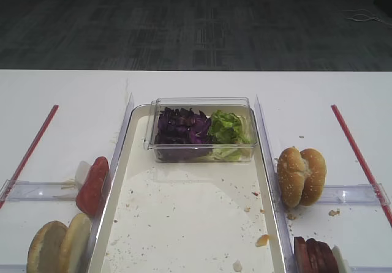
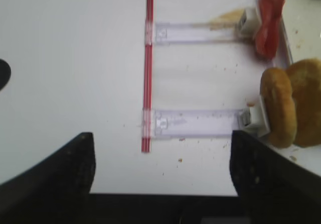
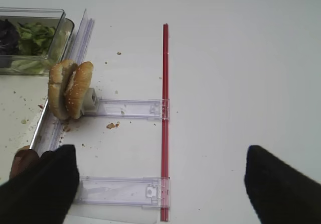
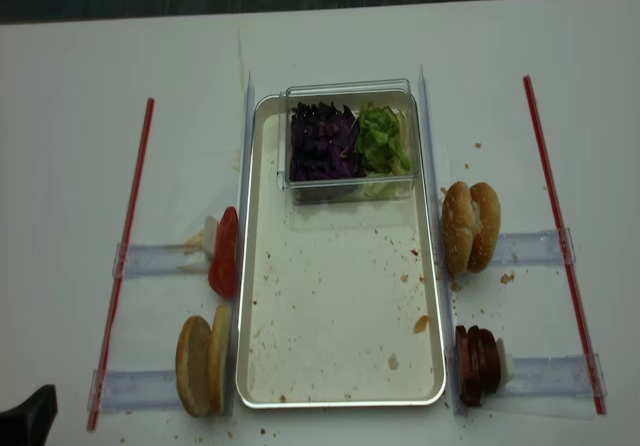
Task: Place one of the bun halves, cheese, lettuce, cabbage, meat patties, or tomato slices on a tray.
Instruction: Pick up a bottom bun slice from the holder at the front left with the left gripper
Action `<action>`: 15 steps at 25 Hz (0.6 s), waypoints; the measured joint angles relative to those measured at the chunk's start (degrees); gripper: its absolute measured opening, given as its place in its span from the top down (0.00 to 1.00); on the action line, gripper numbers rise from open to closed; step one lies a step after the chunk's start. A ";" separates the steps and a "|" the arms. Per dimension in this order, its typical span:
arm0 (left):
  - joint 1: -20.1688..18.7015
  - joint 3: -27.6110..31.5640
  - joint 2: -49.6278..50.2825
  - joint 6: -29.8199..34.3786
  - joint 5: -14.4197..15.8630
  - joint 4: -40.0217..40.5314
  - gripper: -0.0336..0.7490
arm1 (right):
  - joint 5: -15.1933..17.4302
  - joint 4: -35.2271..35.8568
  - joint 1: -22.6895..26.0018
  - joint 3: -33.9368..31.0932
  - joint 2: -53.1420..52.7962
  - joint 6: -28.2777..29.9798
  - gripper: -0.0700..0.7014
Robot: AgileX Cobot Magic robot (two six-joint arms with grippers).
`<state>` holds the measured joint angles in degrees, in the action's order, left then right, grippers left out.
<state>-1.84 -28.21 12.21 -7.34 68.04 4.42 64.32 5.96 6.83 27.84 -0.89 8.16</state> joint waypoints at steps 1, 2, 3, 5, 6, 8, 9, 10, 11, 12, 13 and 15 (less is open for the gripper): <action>0.00 0.00 3.73 0.00 0.00 0.10 0.26 | 0.00 0.00 0.00 0.00 0.00 0.00 0.01; 0.00 0.00 7.05 0.00 -0.10 0.10 0.26 | 0.00 0.00 0.00 0.00 0.00 0.00 0.01; 0.00 0.00 11.25 0.00 -0.20 0.24 0.26 | 0.00 0.00 0.00 0.00 0.00 0.00 0.01; 0.00 -0.12 19.99 0.00 -0.20 1.11 0.26 | 0.00 0.00 0.00 0.00 0.00 0.00 0.01; 0.00 -0.33 23.62 0.00 -0.31 1.65 0.26 | 0.00 0.00 0.00 0.00 0.00 0.00 0.01; 0.00 -0.47 31.80 0.00 -0.72 2.73 0.26 | 0.00 0.00 0.00 0.00 0.00 0.00 0.01; 0.00 -0.47 34.71 0.00 -1.10 2.97 0.26 | 0.00 0.00 0.00 0.00 0.00 0.00 0.01; 0.00 -0.47 37.65 0.00 -1.66 2.97 0.26 | 0.00 0.00 0.00 0.00 0.00 0.00 0.01; 0.00 -0.47 39.82 0.00 -2.36 2.97 0.26 | 0.00 0.00 0.00 0.00 0.00 0.00 0.01; 0.00 -0.47 41.17 0.00 -3.13 2.97 0.26 | 0.00 0.00 0.00 0.00 0.00 0.00 0.01; 0.00 -0.47 41.84 0.00 -4.05 2.97 0.26 | 0.00 0.00 0.00 0.00 0.00 0.00 0.01; 0.00 -1.25 42.37 0.00 -5.26 3.25 0.26 | 0.00 0.00 0.00 0.00 0.00 0.00 0.01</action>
<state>-1.84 -29.46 54.58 -7.34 62.79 7.67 64.32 5.96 6.83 27.84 -0.89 8.16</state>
